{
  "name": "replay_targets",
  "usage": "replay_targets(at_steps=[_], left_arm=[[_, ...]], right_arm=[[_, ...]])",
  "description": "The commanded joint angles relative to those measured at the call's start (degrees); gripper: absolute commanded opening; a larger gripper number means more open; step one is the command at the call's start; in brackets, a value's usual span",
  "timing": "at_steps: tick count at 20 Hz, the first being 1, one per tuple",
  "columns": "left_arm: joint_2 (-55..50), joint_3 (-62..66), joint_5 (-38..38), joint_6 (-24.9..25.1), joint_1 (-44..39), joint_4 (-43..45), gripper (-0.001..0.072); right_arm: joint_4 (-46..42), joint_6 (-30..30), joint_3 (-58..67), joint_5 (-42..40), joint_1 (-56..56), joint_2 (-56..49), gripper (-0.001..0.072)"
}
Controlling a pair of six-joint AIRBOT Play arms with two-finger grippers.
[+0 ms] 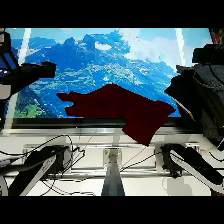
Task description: Fold the clothes and pants, and hang the long-sleeved shirts on hangers.
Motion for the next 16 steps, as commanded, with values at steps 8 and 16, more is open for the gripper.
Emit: replay_targets(at_steps=[8,16], left_arm=[[0.04,0.07,0.02,0.02,0.07,0.02,0.0692],[0.04,0.07,0.02,0.02,0.07,0.00,0.0692]], right_arm=[[0.00,0.02,0.02,0.00,0.04,0.00,0.0010],[-6.03,-0.52,0.09,-6.16,0.00,0.02,0.0010]])
